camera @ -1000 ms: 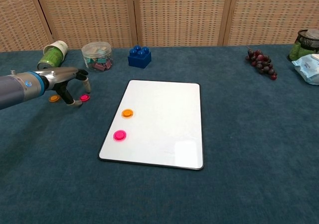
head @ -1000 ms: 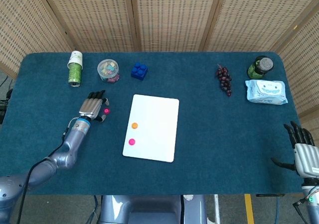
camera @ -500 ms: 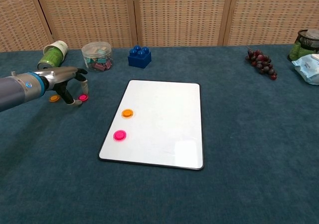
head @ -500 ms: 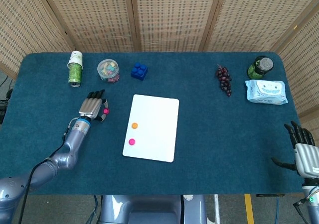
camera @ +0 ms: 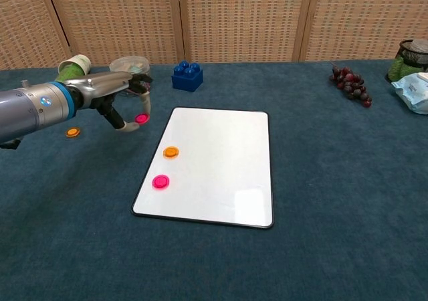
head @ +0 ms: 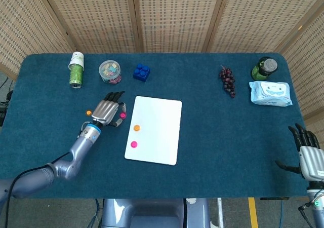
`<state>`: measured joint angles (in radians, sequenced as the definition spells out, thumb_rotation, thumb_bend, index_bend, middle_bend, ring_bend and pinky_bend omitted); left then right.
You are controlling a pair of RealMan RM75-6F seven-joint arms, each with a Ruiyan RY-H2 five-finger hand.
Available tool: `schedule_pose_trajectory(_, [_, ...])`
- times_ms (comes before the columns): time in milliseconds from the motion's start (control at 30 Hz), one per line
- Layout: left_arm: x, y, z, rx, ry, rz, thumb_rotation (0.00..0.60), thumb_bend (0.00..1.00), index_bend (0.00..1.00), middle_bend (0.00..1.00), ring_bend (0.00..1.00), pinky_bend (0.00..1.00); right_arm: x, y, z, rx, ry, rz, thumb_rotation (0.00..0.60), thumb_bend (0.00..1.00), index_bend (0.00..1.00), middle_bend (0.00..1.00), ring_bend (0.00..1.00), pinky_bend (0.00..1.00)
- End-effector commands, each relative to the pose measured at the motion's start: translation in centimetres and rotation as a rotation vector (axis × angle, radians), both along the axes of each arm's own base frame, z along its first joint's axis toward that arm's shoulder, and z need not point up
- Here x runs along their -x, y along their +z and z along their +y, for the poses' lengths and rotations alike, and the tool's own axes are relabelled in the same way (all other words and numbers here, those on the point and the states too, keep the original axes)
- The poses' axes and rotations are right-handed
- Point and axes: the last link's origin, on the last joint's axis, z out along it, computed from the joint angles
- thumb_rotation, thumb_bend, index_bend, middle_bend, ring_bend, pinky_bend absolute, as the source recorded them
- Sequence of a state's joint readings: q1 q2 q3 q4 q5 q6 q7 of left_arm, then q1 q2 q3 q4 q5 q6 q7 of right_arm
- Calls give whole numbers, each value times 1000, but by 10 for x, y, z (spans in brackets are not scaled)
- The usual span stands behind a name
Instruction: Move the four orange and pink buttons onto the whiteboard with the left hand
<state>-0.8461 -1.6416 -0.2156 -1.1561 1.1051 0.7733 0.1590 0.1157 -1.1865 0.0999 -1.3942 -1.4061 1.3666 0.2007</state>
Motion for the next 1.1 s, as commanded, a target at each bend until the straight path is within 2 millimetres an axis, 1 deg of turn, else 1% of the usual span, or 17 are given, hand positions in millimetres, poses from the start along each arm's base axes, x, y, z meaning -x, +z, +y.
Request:
schedule_pose_trajectory(33, [-27,1,-30,56,-139,-13,600,384,637,0,0,0,0,0,0,-1,0,0,600,0,0,0,0,0])
schedule_pose_trajectory(67, [-33,-3,-38,83,-155,-24,600,384,637,0,0,0,0,0,0,-2,-1,0,600,0,0,0,0,0])
schedule_pose_trajectory(200, [-44,-17,-55,148,-200,-29,600,382,637,0,0,0,0,-1,0,-3,-2,-1,600,0,0,0,0,0])
schedule_pose_trajectory(400, [-50,-33,-70,207,-223,-17,600,372,637,0,0,0,2,0,0,-3,-6,-4,600,0,0,0,0,0])
schedule_pose_trajectory(567, [-47,-41,-73,215,-221,6,600,368,637,0,0,0,1,0,1,-6,-4,-6,600,0,0,0,0,0])
schedule_pose_trajectory(600, [-44,-47,-75,231,-216,21,600,368,637,0,0,0,0,0,1,-4,2,-1,600,0,0,0,0,0])
schedule_pose_trajectory(633, [-44,-49,-76,233,-215,25,600,367,637,0,0,0,0,-1,1,-4,2,-1,600,0,0,0,0,0])
schedule_pose_trajectory(1100, [-48,-63,-76,230,-221,40,600,367,637,0,0,0,2,1,1,-1,-5,-8,600,0,0,0,0,0])
